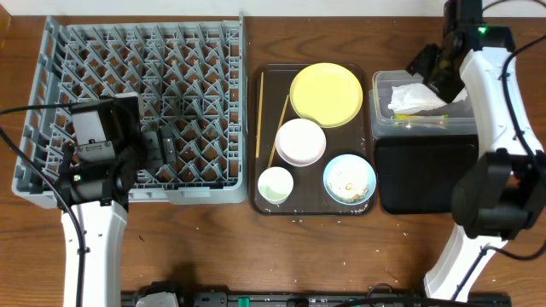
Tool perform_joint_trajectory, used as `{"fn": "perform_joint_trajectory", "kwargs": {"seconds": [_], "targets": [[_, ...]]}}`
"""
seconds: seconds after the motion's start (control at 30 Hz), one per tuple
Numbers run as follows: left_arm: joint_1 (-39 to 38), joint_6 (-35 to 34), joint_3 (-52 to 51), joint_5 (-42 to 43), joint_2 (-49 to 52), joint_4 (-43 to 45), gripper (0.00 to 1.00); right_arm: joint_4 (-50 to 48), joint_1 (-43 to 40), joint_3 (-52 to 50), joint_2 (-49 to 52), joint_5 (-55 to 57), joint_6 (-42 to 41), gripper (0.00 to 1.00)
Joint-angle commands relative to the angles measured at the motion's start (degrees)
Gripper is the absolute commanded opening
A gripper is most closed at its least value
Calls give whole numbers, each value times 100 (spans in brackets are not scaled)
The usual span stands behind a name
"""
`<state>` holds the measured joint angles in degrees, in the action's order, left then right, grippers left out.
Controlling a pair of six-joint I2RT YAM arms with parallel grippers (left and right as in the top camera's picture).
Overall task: Sort waste into correct bins and load items into the dishwasher
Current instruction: 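Lift the tissue and wrapper with the right gripper into the clear bin, then grasp the blue bowl with the right gripper and lift it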
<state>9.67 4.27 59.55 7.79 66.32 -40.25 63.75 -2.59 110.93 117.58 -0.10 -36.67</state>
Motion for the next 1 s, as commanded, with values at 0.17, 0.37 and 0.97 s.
{"fn": "perform_joint_trajectory", "kwargs": {"seconds": [0.17, 0.37, 0.97], "targets": [[28, -52, 101, 59, 24, -22, 94, 573, 599, 240, -1001, -1115, 2227, 74], [28, -52, 101, 59, 22, 9, 94, 1475, 1526, 22, -966, -815, 2446, 73], [28, -50, 101, 57, 24, 0, 94, 321, 3206, -2658, -966, 22, 1991, 55]]}}
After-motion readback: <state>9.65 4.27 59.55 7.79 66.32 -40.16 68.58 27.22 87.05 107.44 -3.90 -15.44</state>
